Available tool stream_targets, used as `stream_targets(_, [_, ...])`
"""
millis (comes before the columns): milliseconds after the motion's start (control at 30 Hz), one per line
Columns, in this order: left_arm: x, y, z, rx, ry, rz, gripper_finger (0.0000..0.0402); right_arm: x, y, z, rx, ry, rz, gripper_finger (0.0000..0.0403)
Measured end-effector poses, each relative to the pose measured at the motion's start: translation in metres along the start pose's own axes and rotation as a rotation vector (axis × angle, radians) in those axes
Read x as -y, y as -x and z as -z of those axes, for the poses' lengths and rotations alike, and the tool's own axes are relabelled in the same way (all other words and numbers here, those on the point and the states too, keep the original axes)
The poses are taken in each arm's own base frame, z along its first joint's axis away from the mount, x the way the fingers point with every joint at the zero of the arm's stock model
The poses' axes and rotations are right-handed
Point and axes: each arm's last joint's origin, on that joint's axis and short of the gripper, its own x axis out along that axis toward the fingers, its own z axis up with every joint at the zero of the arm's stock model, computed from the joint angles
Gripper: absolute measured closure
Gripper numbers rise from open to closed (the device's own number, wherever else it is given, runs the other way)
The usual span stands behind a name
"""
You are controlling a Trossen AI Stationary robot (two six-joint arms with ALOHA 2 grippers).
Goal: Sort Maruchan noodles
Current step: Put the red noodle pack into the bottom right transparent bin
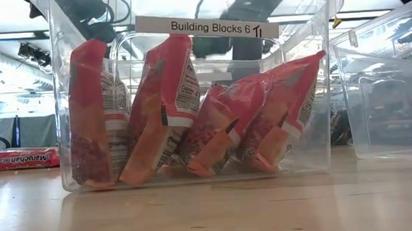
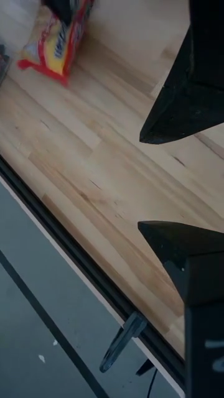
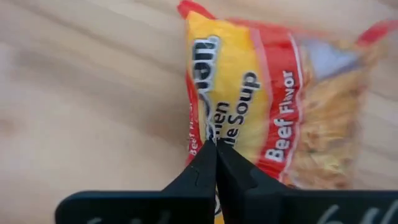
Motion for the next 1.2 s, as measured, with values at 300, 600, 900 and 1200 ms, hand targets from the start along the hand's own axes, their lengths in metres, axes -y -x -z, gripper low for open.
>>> stream_targets(300, [0.0,0.0,0.0,0.001,-0.006,0.0,0.0185,0.015,0.1,-0.009,0.134,-0.009,-0.254,0.0399])
stream_targets(600, [0.0,0.0,0.0,0.001,-0.006,0.0,0.0185,0.062,0.211,0.022,0.154,0.093,-0.539,0.0399])
stream_targets(900, [0.008,0.001,-0.012,0.121,0.01,0.181,0.0185,0.109,0.252,0.079,-0.024,0.137,-0.474,0.0399])
stream_targets(1200, [0.048,0.01,-0.034,0.333,0.092,0.389,0.0185,0.155,0.279,0.132,-0.198,0.147,-0.399,0.0399])
